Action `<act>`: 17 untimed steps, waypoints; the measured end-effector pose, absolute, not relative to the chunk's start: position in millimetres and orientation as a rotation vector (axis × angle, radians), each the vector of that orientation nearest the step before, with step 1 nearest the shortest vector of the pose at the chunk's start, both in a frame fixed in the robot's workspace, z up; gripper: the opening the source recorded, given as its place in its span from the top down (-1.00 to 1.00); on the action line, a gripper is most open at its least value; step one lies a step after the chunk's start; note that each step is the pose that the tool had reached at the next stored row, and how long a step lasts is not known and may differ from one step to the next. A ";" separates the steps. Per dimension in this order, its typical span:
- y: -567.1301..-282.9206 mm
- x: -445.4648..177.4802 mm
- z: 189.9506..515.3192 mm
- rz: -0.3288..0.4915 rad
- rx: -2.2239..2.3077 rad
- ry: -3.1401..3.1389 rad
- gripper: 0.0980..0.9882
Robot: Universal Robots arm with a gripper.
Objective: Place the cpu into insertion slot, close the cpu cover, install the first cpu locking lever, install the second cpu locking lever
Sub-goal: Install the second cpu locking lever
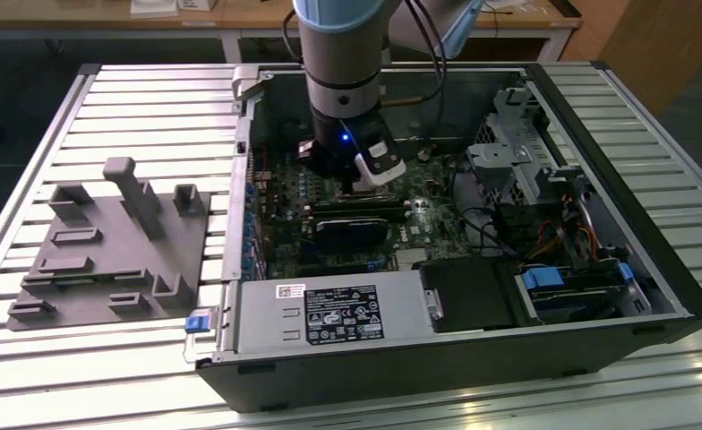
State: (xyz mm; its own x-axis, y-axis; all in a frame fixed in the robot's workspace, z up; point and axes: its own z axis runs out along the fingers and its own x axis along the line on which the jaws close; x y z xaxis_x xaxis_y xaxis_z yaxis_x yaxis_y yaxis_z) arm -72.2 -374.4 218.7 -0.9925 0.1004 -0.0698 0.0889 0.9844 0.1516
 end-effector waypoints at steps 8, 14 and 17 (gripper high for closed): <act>-370.3 -54.3 218.0 0.208 0.145 3.054 0.98; -360.1 -46.9 217.1 0.185 0.145 3.055 0.98; -355.4 -45.1 216.8 0.183 0.145 3.055 0.98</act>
State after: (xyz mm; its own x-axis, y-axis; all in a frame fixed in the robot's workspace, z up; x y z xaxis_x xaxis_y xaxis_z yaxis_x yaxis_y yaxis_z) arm -45.1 -355.4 216.8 -0.9926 0.0986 -0.0713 0.0893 0.9884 0.1226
